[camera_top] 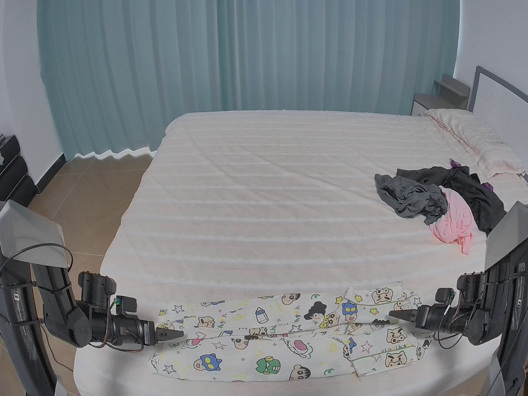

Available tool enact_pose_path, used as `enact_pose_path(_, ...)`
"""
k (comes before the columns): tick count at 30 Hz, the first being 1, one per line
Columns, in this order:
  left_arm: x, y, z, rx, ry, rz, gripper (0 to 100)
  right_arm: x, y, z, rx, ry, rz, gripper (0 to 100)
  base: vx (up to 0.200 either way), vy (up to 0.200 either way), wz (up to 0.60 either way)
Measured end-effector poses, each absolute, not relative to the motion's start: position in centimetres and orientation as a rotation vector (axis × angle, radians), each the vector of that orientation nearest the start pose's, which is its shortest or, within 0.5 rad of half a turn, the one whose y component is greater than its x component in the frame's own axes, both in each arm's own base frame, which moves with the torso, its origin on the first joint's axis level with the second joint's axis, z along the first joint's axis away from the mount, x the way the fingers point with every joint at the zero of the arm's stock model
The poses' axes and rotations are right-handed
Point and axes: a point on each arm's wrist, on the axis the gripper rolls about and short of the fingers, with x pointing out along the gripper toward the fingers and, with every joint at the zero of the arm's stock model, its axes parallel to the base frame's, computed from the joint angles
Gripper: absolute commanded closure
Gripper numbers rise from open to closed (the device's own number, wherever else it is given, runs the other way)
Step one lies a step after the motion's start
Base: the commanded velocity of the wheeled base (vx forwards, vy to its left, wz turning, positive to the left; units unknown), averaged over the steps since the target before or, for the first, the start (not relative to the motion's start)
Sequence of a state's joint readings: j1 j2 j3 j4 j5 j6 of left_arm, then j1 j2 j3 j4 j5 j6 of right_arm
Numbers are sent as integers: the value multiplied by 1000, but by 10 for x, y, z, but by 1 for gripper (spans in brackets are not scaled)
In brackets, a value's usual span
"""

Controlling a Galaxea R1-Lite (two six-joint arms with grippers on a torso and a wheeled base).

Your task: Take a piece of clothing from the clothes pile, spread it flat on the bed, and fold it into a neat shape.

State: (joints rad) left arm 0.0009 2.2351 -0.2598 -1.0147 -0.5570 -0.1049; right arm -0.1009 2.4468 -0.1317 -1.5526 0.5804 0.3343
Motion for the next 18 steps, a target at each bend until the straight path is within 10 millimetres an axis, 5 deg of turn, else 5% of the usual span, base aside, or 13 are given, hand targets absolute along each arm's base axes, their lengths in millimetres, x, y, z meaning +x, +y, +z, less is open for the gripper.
enact_pose_path(11, 259, -9, -27, -534, 912, -470, 0, 259, 6, -64, 559, 783, 320, 0, 0, 0, 0)
enact_pose_path(12, 259, -9, -27, -533, 911, -471, 0, 260, 7, -65, 557, 785, 323, 100, 0, 0, 0)
enact_pose_path(18, 260, -9, -27, -531, 907, -473, 0, 260, 9, -69, 554, 796, 325, 100, 0, 0, 0)
